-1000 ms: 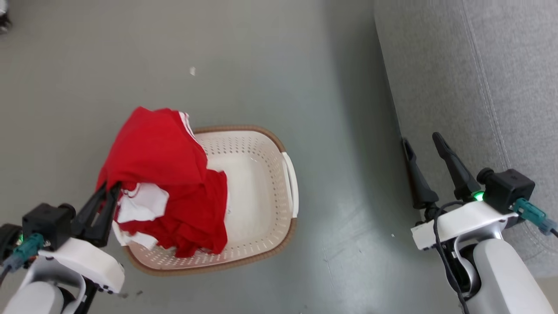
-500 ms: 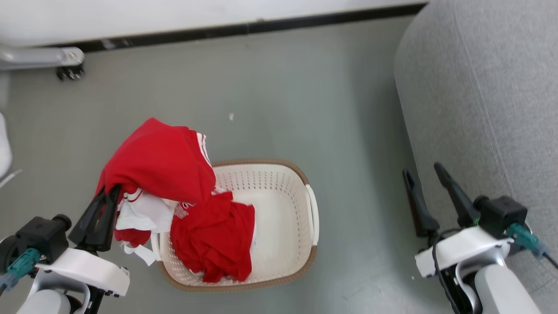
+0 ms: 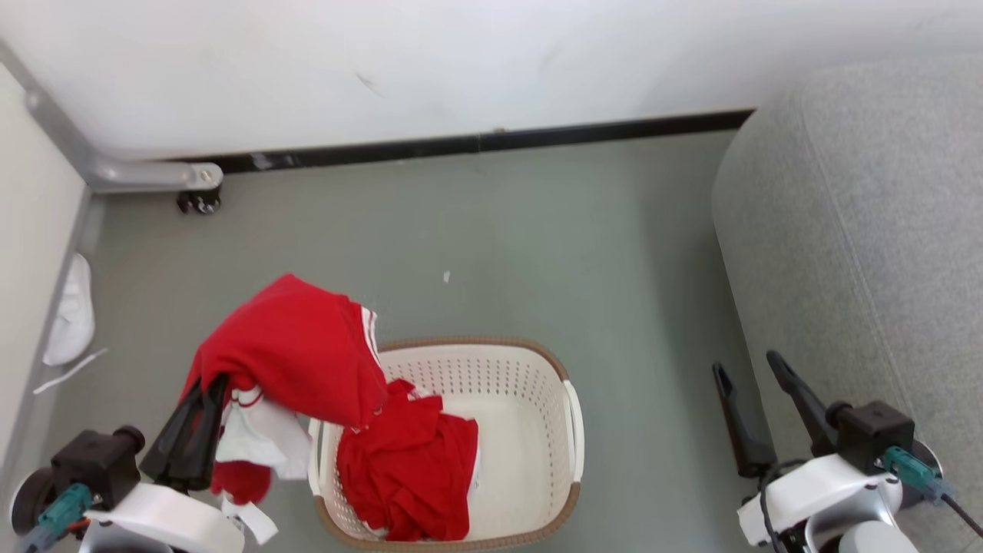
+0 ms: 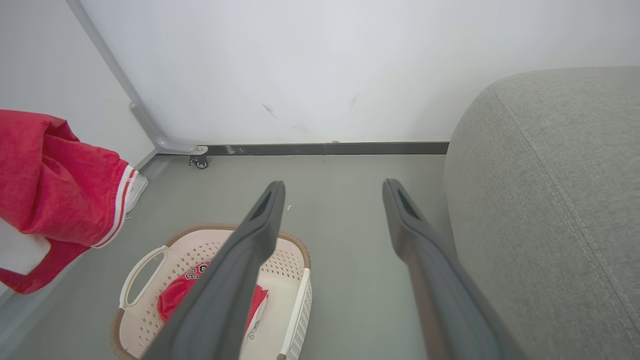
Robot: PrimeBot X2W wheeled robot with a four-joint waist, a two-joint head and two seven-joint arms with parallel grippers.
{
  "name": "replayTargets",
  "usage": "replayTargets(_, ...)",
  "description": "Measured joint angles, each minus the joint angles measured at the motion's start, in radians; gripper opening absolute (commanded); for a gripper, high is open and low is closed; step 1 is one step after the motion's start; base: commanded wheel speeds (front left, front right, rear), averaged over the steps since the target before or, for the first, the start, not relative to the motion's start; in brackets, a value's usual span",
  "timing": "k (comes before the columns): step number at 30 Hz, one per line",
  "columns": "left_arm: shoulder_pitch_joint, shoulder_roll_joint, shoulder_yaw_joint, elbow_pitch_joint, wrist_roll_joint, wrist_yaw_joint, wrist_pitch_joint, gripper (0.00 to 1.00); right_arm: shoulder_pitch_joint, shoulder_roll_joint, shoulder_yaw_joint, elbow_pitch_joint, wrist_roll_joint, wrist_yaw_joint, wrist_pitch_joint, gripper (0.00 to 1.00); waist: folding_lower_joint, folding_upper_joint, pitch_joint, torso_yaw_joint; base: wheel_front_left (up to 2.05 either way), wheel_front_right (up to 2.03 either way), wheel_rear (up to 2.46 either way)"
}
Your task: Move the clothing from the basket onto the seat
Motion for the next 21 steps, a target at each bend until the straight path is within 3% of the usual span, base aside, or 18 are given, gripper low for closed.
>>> replayTargets(21, 0.091, -0.017, -0.027, 0.005, 0.001, 0.043, 0.005, 0.0, 0.13, 0.003, -0.04, 0.0, -0.009, 0.0, 0.0, 1.0, 0.0, 0.0, -0.157, 0.041, 0.0, 0.0, 0.0)
